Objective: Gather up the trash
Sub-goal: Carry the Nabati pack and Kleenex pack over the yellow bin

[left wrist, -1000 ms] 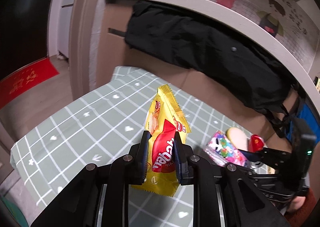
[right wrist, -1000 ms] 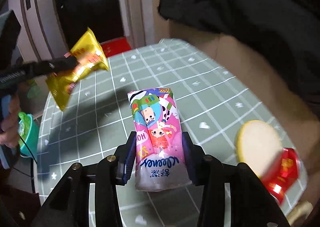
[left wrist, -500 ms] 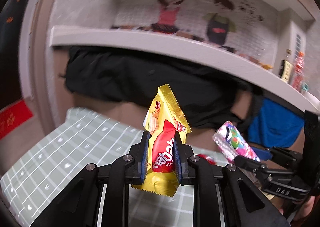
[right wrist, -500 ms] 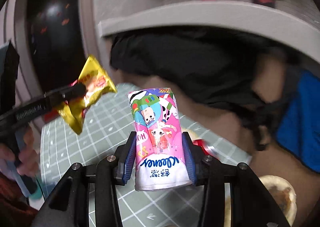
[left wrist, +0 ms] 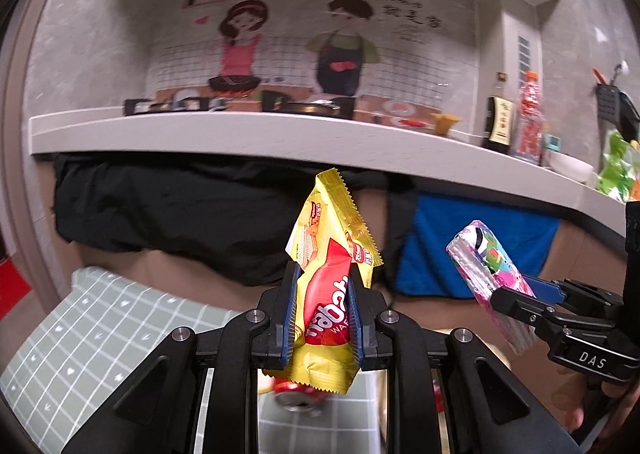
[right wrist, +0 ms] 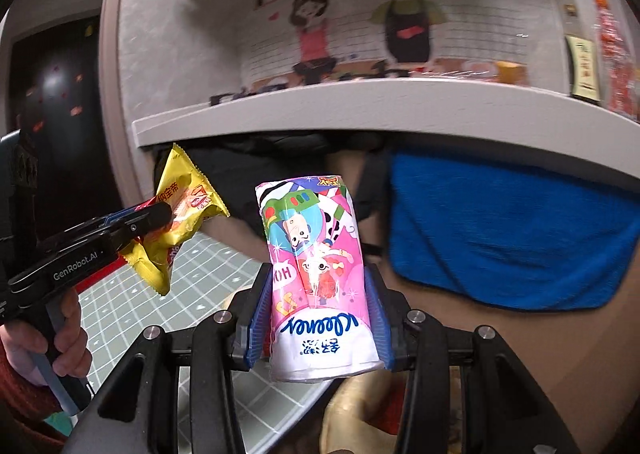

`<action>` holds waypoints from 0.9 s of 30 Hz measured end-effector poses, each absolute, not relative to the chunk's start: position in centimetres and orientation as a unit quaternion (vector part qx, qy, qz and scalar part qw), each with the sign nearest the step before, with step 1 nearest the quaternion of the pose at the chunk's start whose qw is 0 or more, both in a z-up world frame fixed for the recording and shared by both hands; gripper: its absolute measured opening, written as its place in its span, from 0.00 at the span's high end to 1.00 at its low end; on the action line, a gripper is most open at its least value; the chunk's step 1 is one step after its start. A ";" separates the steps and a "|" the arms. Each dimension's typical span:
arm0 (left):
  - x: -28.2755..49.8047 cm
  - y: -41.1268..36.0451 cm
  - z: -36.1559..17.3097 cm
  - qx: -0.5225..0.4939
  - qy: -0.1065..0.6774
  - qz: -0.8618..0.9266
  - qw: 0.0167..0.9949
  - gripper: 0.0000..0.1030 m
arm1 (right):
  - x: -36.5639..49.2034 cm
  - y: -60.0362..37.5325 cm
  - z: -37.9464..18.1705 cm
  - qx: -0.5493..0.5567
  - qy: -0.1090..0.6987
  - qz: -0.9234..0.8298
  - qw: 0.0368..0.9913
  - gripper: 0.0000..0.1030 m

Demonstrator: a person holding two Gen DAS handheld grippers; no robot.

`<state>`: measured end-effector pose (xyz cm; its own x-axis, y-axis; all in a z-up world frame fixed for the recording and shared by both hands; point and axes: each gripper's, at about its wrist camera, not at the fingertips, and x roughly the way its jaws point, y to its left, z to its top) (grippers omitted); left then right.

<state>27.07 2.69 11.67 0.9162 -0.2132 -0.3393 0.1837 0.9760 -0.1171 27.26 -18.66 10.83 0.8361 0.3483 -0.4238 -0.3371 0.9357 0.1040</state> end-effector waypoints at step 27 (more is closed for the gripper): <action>27.9 -9.2 6.8 -0.024 0.230 -0.193 0.954 0.78 | 25.4 -28.4 7.1 0.080 0.232 0.089 0.965 0.60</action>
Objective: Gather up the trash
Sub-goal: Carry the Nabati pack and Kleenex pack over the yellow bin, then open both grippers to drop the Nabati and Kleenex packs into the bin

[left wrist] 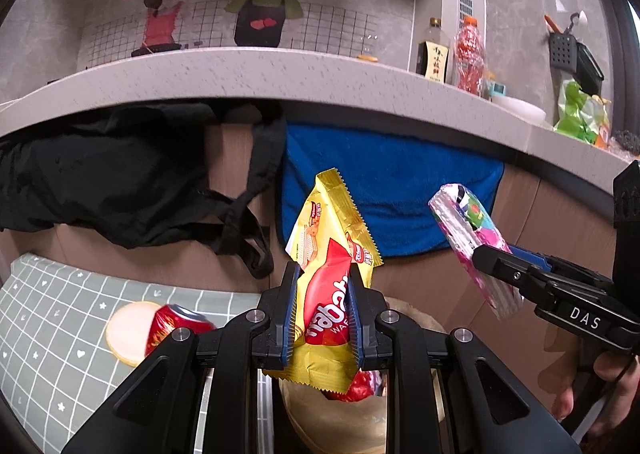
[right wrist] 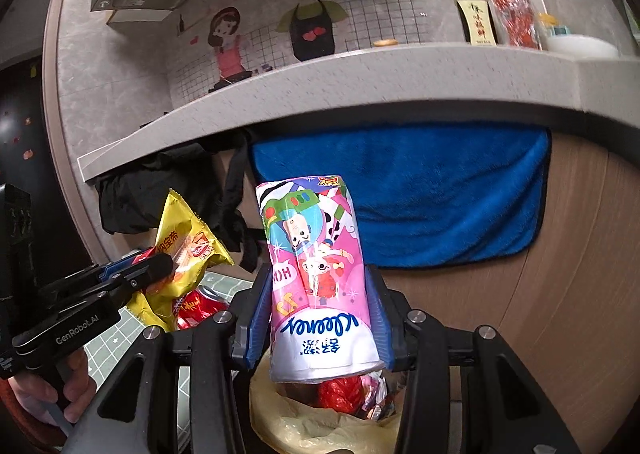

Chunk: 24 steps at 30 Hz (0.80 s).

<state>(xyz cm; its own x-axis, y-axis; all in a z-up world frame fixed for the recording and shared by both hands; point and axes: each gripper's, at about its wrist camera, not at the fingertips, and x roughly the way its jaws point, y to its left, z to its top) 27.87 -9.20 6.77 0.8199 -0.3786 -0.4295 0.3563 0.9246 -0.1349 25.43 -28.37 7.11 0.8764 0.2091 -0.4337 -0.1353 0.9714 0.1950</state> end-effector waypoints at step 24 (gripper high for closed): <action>31.4 -11.5 2.1 -0.031 0.289 -0.227 0.930 0.75 | 28.3 -30.7 2.3 0.100 0.283 0.076 0.951 0.59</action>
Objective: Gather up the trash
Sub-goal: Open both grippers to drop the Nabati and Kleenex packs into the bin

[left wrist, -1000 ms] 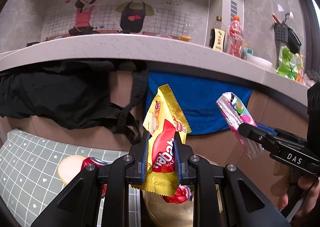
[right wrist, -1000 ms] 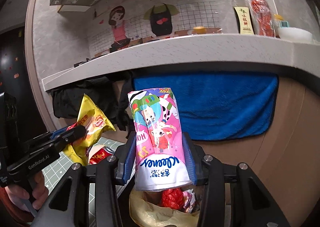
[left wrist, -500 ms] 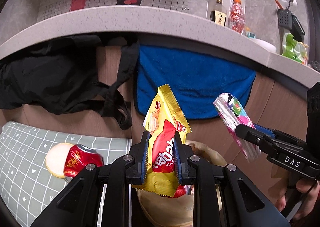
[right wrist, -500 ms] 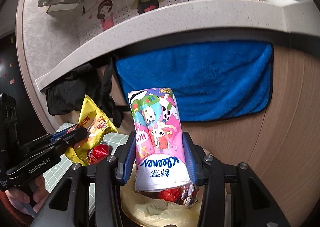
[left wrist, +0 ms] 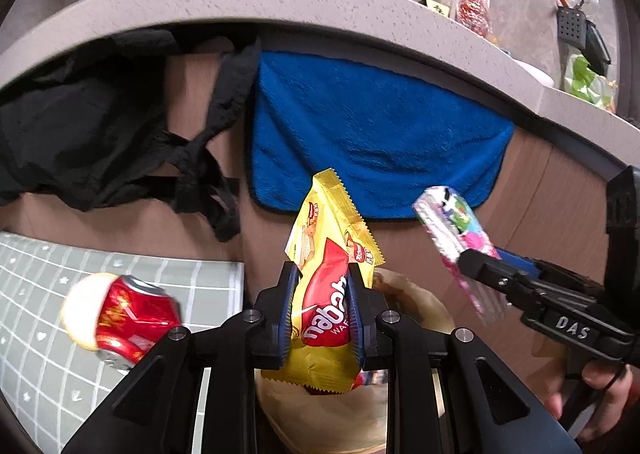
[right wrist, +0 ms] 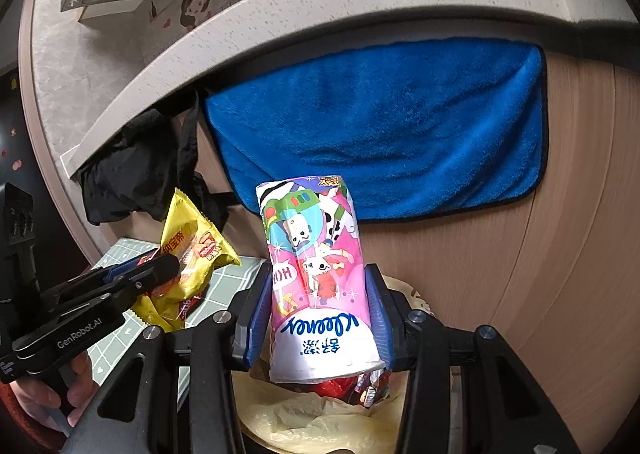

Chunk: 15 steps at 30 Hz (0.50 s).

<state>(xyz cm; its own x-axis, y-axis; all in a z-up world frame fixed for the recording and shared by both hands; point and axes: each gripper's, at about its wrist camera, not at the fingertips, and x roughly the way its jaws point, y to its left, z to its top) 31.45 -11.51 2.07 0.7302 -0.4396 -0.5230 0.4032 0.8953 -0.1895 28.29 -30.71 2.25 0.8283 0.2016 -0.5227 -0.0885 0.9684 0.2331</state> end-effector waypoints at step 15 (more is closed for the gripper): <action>32.7 -6.7 2.5 -0.063 0.333 -0.209 0.917 0.62 | 28.3 -29.9 1.5 0.102 0.304 0.066 0.945 0.53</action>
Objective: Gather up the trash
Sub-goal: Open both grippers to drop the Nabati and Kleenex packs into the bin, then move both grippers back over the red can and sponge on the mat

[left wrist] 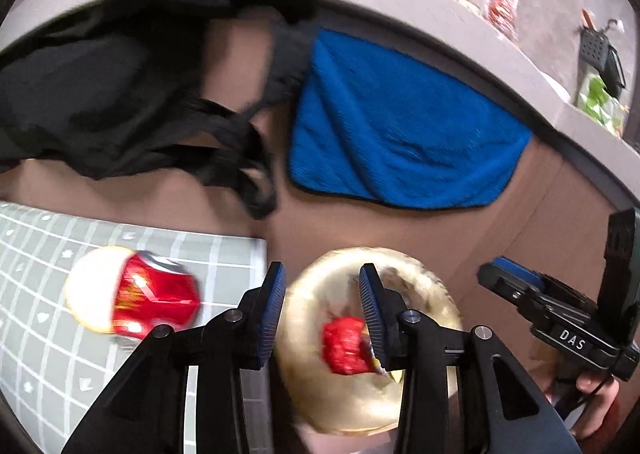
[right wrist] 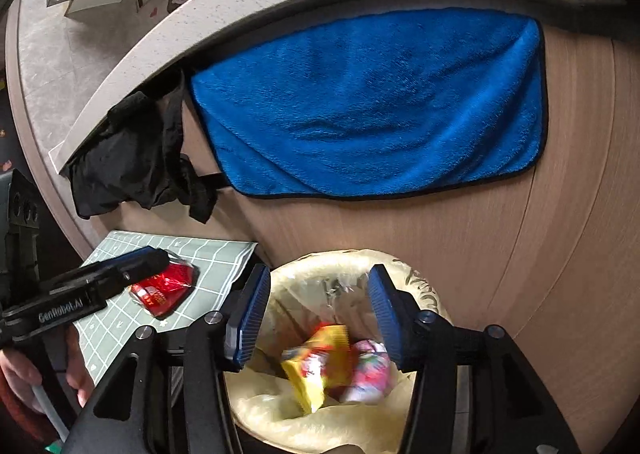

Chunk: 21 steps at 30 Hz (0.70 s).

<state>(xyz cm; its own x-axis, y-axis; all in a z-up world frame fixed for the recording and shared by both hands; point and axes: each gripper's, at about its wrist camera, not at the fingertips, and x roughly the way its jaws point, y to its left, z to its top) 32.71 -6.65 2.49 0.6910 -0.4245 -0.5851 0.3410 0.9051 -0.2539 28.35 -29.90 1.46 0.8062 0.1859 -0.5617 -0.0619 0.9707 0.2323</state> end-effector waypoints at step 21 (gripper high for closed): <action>26.7 18.3 8.2 -0.114 0.244 -0.010 0.963 0.60 | 29.0 -11.7 3.9 0.024 0.291 0.228 0.929 0.53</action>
